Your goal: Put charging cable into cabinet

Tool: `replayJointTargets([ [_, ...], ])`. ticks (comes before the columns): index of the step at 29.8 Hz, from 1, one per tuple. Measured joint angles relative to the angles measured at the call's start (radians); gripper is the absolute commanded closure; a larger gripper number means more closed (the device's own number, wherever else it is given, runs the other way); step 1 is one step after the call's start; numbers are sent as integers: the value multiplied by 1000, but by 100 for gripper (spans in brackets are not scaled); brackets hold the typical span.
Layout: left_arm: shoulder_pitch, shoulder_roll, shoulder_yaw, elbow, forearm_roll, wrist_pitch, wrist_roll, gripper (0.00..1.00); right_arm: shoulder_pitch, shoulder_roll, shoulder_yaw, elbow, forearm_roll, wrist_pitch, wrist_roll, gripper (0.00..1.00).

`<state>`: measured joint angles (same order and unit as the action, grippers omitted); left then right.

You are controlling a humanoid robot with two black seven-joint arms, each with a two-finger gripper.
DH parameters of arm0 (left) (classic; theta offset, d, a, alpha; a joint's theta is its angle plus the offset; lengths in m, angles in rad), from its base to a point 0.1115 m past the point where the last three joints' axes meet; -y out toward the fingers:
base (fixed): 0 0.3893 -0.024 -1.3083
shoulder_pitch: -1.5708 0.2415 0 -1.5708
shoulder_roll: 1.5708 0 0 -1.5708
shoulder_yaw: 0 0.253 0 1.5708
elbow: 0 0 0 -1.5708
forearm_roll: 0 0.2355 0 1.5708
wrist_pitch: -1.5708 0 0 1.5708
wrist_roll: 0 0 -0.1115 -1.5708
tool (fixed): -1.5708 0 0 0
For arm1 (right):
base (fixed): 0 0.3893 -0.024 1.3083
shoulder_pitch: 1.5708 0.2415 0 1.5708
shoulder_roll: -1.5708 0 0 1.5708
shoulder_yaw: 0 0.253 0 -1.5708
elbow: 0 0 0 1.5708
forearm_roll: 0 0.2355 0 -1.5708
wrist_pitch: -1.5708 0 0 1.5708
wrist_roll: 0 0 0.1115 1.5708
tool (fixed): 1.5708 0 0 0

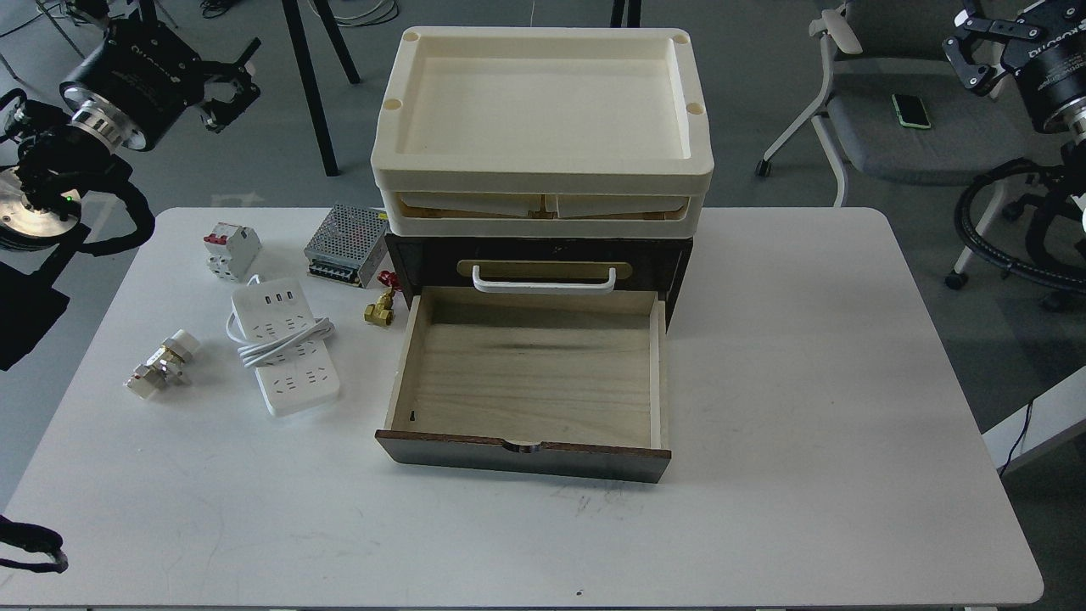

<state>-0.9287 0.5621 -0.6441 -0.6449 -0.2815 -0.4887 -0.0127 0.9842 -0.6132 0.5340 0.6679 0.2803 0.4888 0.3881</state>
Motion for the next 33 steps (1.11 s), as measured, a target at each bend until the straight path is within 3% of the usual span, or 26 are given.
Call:
replayJointTargets([
  [9, 7, -8, -4, 74, -19, -1, -26, 0, 4, -12, 6, 1, -3, 0, -1, 0],
  [13, 21, -66, -39, 197, -66, 0, -108, 0, 4, -14, 7, 1, -3, 0, -1, 0],
  [17, 50, -126, -144, 207, -80, 0, -235, 5, 2, -16, 9, 1, -3, 0, 1, 0],
  [21, 68, -96, -213, 65, -75, 0, -296, 7, -4, -31, 9, 1, -3, 0, 2, 0],
  [27, 83, 165, -204, -317, 87, 0, -306, 7, -36, -52, 15, -1, -3, 0, 6, 0],
  [33, 83, 423, -208, -487, 554, 0, -323, 7, -65, -74, 24, -2, -3, 0, 7, 0],
])
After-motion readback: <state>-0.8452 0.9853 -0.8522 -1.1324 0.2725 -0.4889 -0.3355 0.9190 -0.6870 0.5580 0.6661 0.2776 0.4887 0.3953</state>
